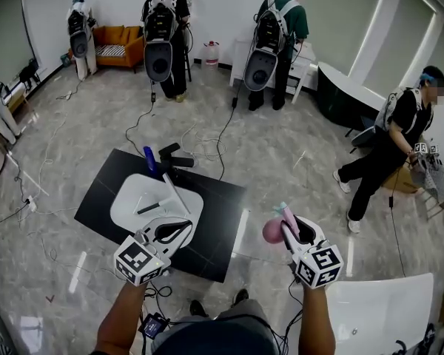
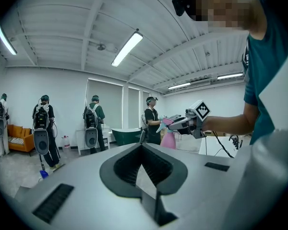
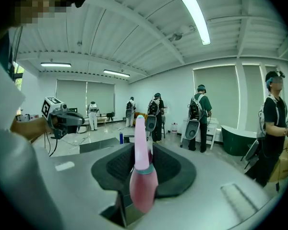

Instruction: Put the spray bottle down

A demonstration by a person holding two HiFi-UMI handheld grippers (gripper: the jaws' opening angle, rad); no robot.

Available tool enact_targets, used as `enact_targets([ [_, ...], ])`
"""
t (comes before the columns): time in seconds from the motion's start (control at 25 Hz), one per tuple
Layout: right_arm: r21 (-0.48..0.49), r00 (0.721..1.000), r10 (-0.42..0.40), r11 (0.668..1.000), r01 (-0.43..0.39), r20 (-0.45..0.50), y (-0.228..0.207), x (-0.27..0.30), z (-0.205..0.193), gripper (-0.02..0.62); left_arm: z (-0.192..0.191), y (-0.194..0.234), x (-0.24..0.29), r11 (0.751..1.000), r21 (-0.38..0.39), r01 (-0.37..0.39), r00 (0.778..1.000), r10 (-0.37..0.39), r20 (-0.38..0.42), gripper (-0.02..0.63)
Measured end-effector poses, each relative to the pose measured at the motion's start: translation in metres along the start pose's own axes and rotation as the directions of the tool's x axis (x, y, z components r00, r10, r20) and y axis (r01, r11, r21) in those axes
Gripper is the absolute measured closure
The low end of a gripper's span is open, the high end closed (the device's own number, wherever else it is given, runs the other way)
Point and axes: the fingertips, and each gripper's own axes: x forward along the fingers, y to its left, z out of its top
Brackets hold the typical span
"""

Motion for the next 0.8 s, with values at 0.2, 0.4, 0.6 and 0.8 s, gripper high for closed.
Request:
enact_targets([
  [0.2, -0.004, 0.999, 0.052, 0.999, -0.052, 0.007, -0.019, 0.058, -0.005, 0.472, -0.015, 0.033, 0.016, 0.999, -0.016, -0.034, 0.999, 0.033, -0.026, 0.604],
  [0.4, -0.016, 0.993, 0.122, 0.992, -0.122, 0.002, -0.039, 0.116, -0.015, 0.472, -0.030, 0.061, 0.035, 0.995, -0.039, -0.090, 0.995, 0.089, -0.049, 0.604],
  [0.6, -0.038, 0.984, 0.179, 0.983, -0.180, -0.020, -0.057, 0.169, -0.025, 0.472, -0.043, 0.090, 0.057, 0.987, -0.077, -0.142, 0.989, 0.138, -0.055, 0.604],
  [0.8, -0.045, 0.975, 0.221, 0.974, -0.222, -0.040, -0.070, 0.216, -0.044, 0.472, -0.063, 0.108, 0.072, 0.978, -0.110, -0.176, 0.983, 0.168, -0.080, 0.604],
])
